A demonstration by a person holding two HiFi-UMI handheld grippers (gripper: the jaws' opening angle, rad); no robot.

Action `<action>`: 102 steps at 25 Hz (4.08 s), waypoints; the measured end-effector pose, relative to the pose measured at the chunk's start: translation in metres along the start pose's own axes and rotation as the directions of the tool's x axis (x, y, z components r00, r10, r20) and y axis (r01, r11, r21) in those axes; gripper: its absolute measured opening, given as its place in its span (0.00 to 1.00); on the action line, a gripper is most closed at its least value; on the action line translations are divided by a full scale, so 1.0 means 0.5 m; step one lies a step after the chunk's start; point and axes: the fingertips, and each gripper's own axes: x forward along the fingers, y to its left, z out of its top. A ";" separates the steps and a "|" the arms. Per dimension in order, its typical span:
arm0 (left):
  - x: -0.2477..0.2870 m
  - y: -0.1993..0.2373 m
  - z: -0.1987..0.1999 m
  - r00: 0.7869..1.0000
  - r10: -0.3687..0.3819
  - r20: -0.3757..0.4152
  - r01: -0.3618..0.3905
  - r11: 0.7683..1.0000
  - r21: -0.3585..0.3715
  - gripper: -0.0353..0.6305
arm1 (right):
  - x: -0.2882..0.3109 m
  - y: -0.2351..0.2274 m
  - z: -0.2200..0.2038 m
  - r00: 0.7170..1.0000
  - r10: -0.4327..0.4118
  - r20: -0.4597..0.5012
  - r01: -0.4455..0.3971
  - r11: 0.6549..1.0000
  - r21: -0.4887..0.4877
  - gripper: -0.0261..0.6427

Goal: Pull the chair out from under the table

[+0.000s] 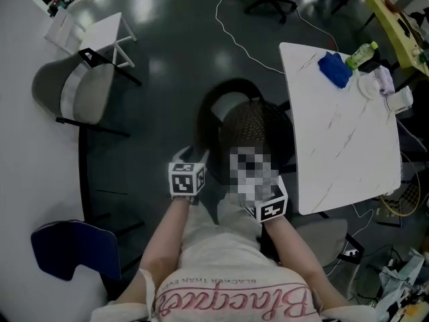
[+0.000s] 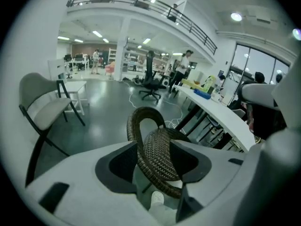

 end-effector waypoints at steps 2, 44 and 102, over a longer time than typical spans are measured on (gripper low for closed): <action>0.032 0.020 -0.021 0.999 -0.004 -0.044 0.002 0.999 -0.044 0.33 | 0.018 0.001 -0.013 1.000 -0.012 -0.028 0.012 1.000 0.007 0.05; 0.251 0.153 -0.115 0.943 0.058 -0.327 -0.188 0.906 -0.380 0.11 | 0.139 -0.056 -0.153 0.960 -0.095 -0.264 0.127 0.986 0.107 0.05; -0.124 0.402 -0.017 0.994 0.102 0.033 -0.100 0.993 -0.065 0.42 | 0.189 0.225 -0.013 0.990 -0.027 -0.137 0.000 0.981 -0.193 0.05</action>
